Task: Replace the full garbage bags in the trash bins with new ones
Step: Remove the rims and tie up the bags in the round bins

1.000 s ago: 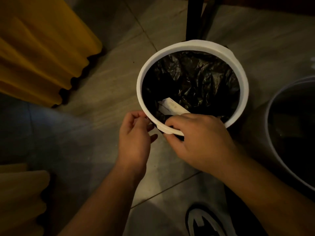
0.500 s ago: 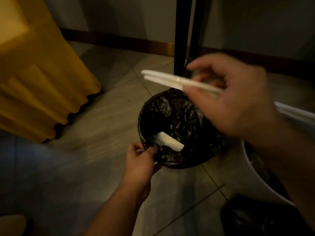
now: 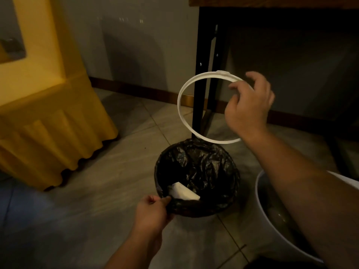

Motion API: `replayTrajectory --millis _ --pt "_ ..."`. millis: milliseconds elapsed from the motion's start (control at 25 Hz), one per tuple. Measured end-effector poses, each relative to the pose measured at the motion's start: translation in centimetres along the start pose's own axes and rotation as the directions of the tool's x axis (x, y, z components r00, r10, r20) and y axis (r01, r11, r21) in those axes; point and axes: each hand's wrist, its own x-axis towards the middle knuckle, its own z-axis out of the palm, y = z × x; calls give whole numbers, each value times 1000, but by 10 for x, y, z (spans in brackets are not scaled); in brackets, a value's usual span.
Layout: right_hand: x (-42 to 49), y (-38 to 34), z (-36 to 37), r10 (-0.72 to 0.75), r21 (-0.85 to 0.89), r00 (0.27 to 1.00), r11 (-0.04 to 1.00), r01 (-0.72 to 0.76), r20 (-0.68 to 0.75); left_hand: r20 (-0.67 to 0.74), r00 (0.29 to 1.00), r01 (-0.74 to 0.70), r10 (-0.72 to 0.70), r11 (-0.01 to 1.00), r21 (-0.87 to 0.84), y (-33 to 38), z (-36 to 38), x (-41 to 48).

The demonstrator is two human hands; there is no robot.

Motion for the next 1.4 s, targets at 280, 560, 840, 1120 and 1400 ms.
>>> replayTrajectory --millis 280,560,840,1120,1400 --pt "-44 38 2 65 89 998 994 -66 7 32 989 -144 144 989 -11 16 1 -15" --pt "-50 52 13 70 192 997 979 -74 29 22 975 -222 221 974 40 27 5 -23" --pt "-79 68 33 274 -265 794 953 -148 543 150 916 -389 371 914 116 38 10 -37" --pt "-85 82 43 327 -197 662 944 -266 675 123 830 -557 544 815 159 51 15 -47" --pt "-84 80 46 357 -167 723 932 -323 592 114 763 -644 636 736 206 55 18 -52"
